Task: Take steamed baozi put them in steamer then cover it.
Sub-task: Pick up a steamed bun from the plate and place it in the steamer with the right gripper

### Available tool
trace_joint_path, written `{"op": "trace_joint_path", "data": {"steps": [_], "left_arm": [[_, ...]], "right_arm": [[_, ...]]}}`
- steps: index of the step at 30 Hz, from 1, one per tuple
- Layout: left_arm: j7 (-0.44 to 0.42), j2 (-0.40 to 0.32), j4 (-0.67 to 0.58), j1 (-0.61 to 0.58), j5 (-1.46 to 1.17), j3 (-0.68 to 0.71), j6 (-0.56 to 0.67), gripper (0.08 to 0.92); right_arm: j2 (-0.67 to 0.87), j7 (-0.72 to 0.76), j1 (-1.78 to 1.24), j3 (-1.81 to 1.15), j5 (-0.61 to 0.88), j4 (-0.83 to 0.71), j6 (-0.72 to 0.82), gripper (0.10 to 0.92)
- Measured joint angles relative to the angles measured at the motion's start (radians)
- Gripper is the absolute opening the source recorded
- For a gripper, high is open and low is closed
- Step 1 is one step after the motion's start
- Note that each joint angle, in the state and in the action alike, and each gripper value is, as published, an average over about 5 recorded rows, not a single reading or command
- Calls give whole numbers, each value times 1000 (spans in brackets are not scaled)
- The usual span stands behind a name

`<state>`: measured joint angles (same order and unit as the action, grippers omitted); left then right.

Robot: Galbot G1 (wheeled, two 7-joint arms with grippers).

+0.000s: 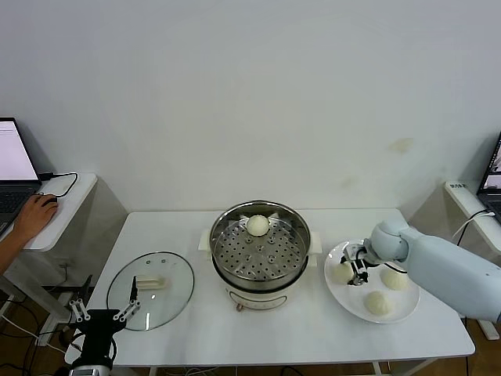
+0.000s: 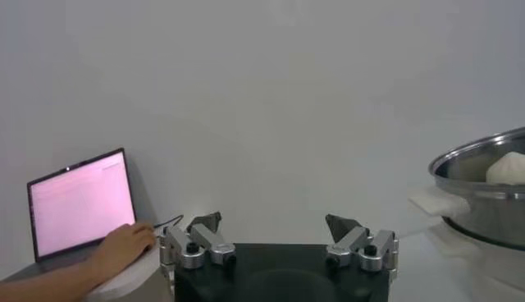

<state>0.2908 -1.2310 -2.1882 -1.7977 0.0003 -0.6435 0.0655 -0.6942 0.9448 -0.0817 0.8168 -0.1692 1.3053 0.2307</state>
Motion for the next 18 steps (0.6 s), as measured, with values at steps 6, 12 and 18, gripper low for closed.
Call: {"op": "trace_joint_path", "data": {"steps": [6,12,18], "left_arm": [[1,0,-5,2,0,2,0,823],[0,11,-5,9,0,11,-1,823],[-1,22,-11,17,-2,23,-1,823]], "right_arm": [[15,16,18,3,8,11,4,598],[56,32,81,24,45,52,21,598],[116,37,219,83,120,124,47,602]]}}
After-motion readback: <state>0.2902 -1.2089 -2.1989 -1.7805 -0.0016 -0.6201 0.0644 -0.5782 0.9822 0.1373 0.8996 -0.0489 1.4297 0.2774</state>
